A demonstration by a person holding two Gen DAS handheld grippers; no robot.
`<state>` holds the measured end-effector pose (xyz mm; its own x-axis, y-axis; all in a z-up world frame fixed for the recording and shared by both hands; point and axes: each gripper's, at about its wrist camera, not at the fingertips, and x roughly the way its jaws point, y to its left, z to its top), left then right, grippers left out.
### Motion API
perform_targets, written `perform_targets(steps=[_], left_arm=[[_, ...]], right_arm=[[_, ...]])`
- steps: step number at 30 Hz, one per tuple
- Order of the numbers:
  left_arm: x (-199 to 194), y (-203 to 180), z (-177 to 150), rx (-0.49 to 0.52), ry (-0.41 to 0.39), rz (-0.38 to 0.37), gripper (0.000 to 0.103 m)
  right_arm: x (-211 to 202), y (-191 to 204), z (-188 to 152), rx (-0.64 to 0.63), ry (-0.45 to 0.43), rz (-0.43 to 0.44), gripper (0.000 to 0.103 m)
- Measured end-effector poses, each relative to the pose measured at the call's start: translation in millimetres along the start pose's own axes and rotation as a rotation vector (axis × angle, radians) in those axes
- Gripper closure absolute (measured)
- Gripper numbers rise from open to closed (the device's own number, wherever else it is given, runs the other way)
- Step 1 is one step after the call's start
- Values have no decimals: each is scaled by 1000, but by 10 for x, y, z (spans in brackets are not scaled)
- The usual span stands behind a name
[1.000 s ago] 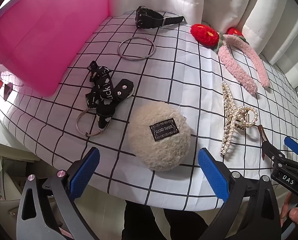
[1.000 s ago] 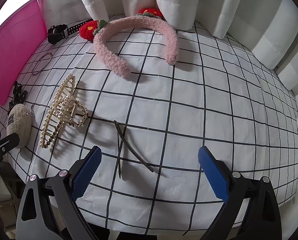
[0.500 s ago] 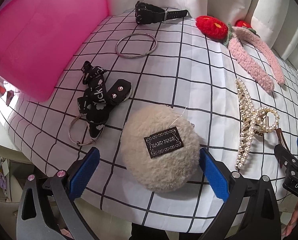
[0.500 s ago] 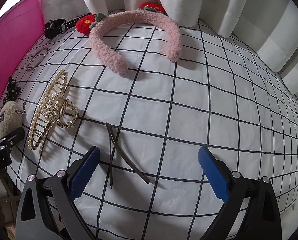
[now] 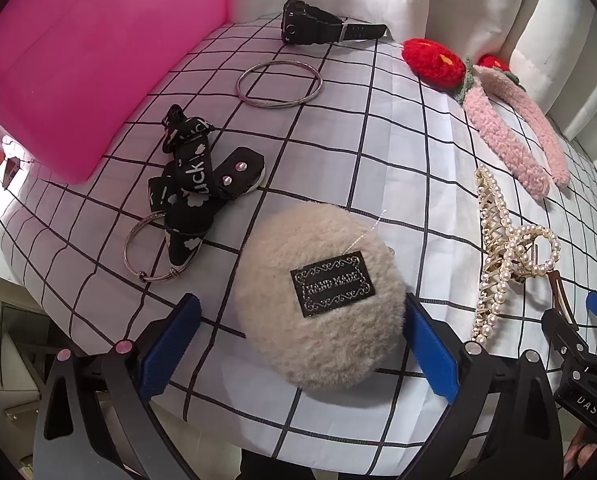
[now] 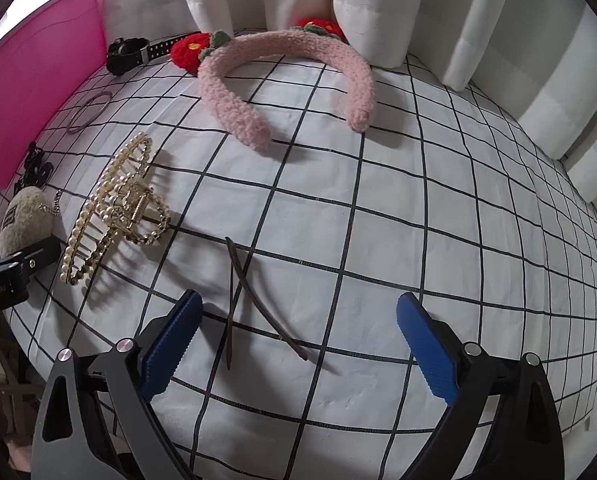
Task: Organize jewelry
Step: 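Close the left gripper on the cream pouch while the right gripper grasps the black hairpin, then carry the pouch and hairpin into the pink tub and open both grippers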
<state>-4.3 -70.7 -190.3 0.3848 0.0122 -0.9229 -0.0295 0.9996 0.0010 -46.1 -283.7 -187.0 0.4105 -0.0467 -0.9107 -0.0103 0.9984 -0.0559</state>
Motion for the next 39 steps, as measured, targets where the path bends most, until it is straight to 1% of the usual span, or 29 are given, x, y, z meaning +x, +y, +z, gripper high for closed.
perform_targets(steps=[1,3,4,5,6,7,8,9,10,11,13,17,22,26,30,35,39], left_arm=[[2,-7,6,0,0,-1,11],[-36,-15,-20,1,-2,-2,17],[-96,-25,-58,10,-9,-5,25],[-118,-51,-64,20,-16,-10,34],[-140,-85,-73,34,-25,-14,40],[-153,-107,-84,50,-31,-16,47],[-162,-124,-95,59,-35,-13,49],[-168,-120,-102,58,-36,-22,50],[-175,-109,-103,53,-36,-28,53],[-182,-98,-103,50,-36,-30,56],[-188,-79,-105,51,-32,-37,58],[-226,1,-69,40,-33,-44,58],[-412,35,30,51,-82,-63,58],[-661,57,155,66,-149,-86,58],[-922,127,352,59,-214,-120,58],[-1383,283,606,42,-325,-147,58],[-1781,556,875,5,-423,-152,58]], right_arm=[[-3,-8,-12,4,4,4,10],[-10,-16,-9,16,8,35,20],[-29,10,-22,-3,4,35,24],[-53,40,-25,-22,-5,47,34],[-75,79,-39,-41,-10,52,43],[-90,113,-48,-55,-14,57,47],[-102,148,-54,-67,-19,66,59],[-111,181,-56,-81,-24,70,76],[-121,213,-54,-96,-29,72,87],[-120,231,-45,-104,-27,70,87],[-115,209,-33,-91,-25,100,88],[-159,141,-3,-48,-34,141,88],[-329,118,82,-40,-65,144,88],[-536,118,192,-19,-101,156,88],[-826,192,420,-23,-171,164,88],[-1253,397,824,-58,-299,187,88],[-1565,680,1219,-92,-397,247,88]])
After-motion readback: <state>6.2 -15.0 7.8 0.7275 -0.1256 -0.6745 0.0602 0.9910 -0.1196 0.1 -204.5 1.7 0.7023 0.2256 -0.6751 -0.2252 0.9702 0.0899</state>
